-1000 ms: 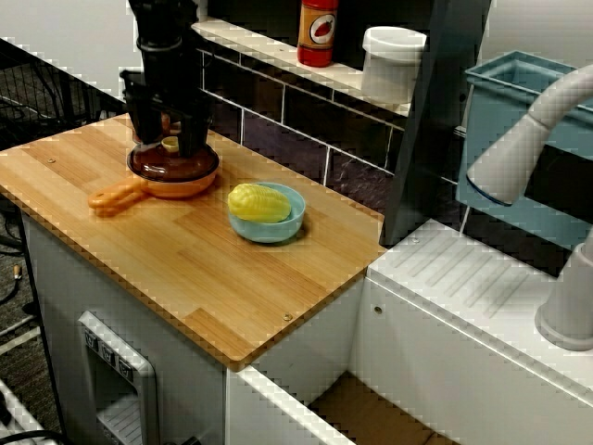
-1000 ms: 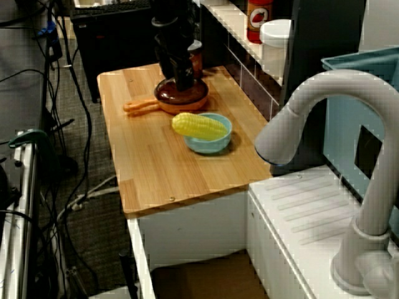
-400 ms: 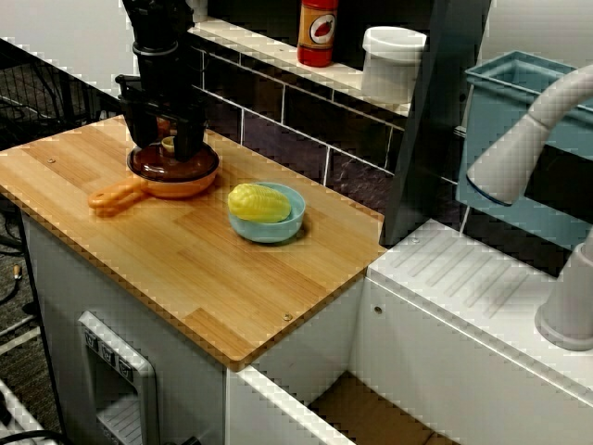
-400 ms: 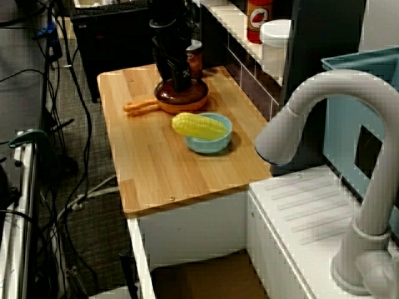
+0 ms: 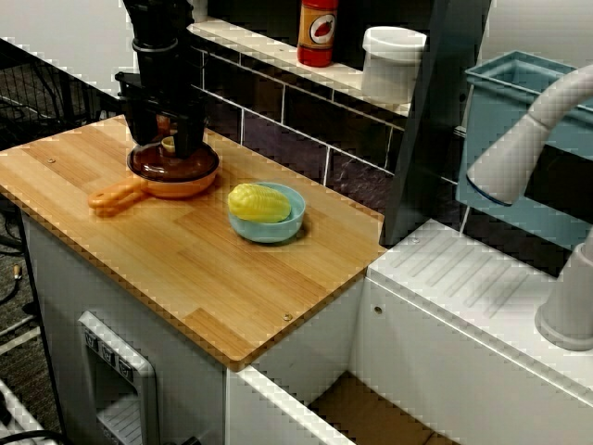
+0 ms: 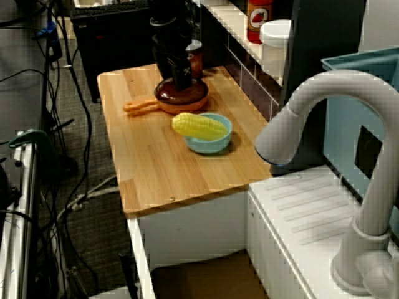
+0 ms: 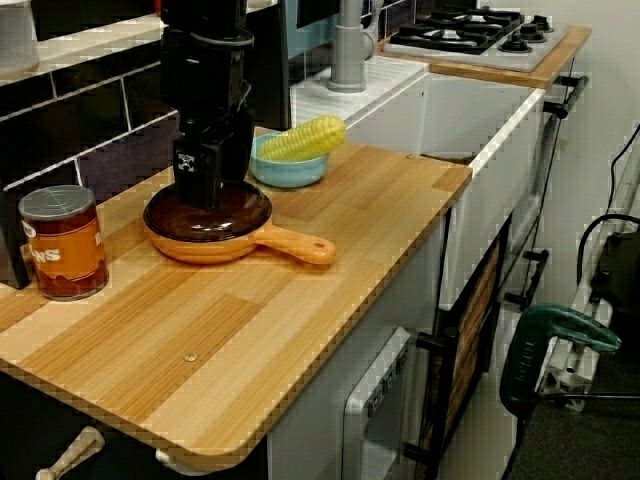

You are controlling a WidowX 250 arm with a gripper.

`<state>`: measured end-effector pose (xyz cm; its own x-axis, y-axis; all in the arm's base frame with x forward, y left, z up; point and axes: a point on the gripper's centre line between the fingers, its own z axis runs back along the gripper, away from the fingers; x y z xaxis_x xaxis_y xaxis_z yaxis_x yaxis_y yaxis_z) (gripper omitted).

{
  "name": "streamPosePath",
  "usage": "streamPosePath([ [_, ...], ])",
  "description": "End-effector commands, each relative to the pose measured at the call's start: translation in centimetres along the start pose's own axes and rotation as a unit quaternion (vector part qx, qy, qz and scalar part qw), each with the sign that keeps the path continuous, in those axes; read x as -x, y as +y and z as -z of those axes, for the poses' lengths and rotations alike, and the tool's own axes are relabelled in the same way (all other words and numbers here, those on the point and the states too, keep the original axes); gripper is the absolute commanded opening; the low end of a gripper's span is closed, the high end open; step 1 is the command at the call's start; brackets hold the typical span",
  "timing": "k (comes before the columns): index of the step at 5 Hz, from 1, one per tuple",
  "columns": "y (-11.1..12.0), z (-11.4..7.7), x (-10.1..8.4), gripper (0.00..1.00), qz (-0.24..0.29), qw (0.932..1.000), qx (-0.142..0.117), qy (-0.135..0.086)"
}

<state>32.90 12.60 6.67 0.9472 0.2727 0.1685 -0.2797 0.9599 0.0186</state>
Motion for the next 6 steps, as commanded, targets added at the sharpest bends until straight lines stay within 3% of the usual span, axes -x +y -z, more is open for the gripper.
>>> streamPosePath([
  [1,0.0,-0.8,-1.7,1.0,0.0,0.9996,-0.007,-0.027],
  [2,-0.2,-0.3,-1.7,1.0,0.003,0.9996,-0.01,-0.025],
  [3,-0.3,-0.2,-1.7,0.89,0.003,0.9997,-0.008,-0.023],
  [4,-0.2,-0.3,-1.8,0.0,0.004,0.9998,-0.004,-0.018],
  [6,0.0,-1.4,-1.7,0.0,0.008,0.9998,0.001,-0.018],
])
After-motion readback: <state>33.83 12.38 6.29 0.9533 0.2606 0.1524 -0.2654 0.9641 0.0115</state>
